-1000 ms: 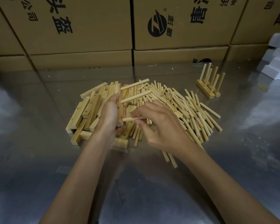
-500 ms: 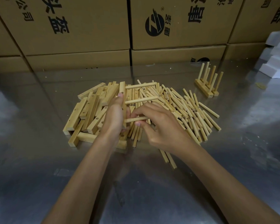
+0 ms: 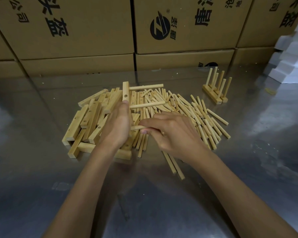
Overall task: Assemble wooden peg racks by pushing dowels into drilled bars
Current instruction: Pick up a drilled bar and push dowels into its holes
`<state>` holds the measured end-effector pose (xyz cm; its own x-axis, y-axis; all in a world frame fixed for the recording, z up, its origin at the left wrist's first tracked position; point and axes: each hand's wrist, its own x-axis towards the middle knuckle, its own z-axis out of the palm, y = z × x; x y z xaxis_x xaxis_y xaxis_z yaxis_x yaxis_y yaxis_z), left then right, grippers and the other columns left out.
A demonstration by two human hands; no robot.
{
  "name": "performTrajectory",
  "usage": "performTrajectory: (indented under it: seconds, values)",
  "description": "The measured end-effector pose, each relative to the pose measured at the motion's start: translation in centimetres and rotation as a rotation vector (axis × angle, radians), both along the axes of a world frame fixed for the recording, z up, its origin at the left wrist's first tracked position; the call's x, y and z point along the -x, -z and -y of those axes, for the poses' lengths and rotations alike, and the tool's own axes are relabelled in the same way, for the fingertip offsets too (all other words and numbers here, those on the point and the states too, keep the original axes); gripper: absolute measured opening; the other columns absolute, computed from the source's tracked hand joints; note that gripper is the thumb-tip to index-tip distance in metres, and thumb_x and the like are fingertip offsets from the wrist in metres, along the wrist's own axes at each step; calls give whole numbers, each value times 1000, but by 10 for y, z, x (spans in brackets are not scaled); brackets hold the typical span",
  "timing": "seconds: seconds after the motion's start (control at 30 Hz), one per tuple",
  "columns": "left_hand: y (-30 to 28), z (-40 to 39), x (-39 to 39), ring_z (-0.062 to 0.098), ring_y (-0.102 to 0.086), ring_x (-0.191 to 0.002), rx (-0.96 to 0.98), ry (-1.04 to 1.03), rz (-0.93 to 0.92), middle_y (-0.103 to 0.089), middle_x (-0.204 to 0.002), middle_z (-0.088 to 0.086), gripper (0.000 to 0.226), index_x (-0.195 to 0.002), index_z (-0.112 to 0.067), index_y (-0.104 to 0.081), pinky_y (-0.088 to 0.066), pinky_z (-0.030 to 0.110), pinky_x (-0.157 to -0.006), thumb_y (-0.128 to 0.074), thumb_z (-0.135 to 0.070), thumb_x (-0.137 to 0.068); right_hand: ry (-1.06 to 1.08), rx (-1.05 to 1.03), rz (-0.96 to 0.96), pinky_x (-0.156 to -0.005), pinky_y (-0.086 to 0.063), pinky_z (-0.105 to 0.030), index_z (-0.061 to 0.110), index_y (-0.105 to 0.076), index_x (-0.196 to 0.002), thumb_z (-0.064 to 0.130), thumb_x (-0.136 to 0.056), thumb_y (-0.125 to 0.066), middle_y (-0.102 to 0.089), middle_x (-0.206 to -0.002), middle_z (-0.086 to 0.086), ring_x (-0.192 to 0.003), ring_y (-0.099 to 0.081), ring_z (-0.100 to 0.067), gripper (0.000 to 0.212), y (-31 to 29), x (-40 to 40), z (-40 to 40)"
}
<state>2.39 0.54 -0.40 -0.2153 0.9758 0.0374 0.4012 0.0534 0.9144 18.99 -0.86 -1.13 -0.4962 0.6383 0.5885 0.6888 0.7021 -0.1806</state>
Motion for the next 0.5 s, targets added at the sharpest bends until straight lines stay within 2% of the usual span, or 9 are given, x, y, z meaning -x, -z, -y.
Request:
performTrajectory:
  seconds: [0.07,0.17,0.23,0.3,0.33,0.4,0.47,0.5]
  values:
    - [-2,1,5,23,-58,-104,-11,38,-30,-64,-107,3,60,-104,-21,-61,-42,42,-89,-16,-61,-99,-13,-53,-4,-65,-39,-25,22,-76,-107,30,-96,-64,-65,-76,8,-71,-59,-14,18,0,2,2]
    - [-1,-1,9,27,-56,-123,-3,50,-22,-60,-137,10,72,-134,-14,-56,-41,50,-107,-17,-62,-98,-26,-134,1,-64,-45,-29,18,-76,-104,26,-96,-64,-66,-75,6,-68,-57,-16,16,2,5,4]
    - [-1,-1,6,22,-58,-120,6,38,63,-56,-143,8,69,-142,-20,-52,-39,49,-109,-21,-63,-98,-27,-167,3,-62,-48,-34,15,-76,-102,22,-96,-65,-65,-73,3,-65,-56,-18,14,4,8,5]
    - [-1,2,1,19,-58,-123,15,36,127,-56,-145,7,72,-144,-25,-51,-37,52,-112,-24,-67,-92,-32,-150,-19,-59,-47,-32,12,-76,-99,18,-94,-67,-64,-71,2,-63,-55,-18,12,5,9,6]
    - [0,2,-1,15,-60,-120,20,42,158,-56,-145,9,75,-144,-24,-51,-37,52,-111,-25,-68,-89,-35,-122,-37,-58,-45,-30,12,-76,-98,16,-93,-67,-63,-70,3,-63,-55,-16,10,5,9,6]
    - [4,0,-3,2,-63,-102,2,56,214,-55,-146,11,71,-146,-22,-49,-44,43,-98,-28,-65,-94,-43,-36,-81,-57,-42,-26,14,-76,-97,14,-92,-67,-58,-70,10,-63,-50,-10,10,4,9,7]
    - [6,-2,-7,-6,-66,-86,-16,50,236,-56,-146,4,59,-146,-28,-48,-42,29,-80,-29,-59,-101,-48,65,-130,-57,-39,-25,16,-77,-97,14,-92,-65,-58,-72,14,-64,-43,-1,14,3,8,6]
    - [6,-2,-7,-9,-67,-84,-8,44,242,-56,-146,2,56,-146,-30,-48,-41,28,-77,-29,-58,-102,-49,112,-151,-57,-36,-23,18,-78,-97,14,-93,-64,-63,-73,14,-62,-40,2,15,2,7,5]
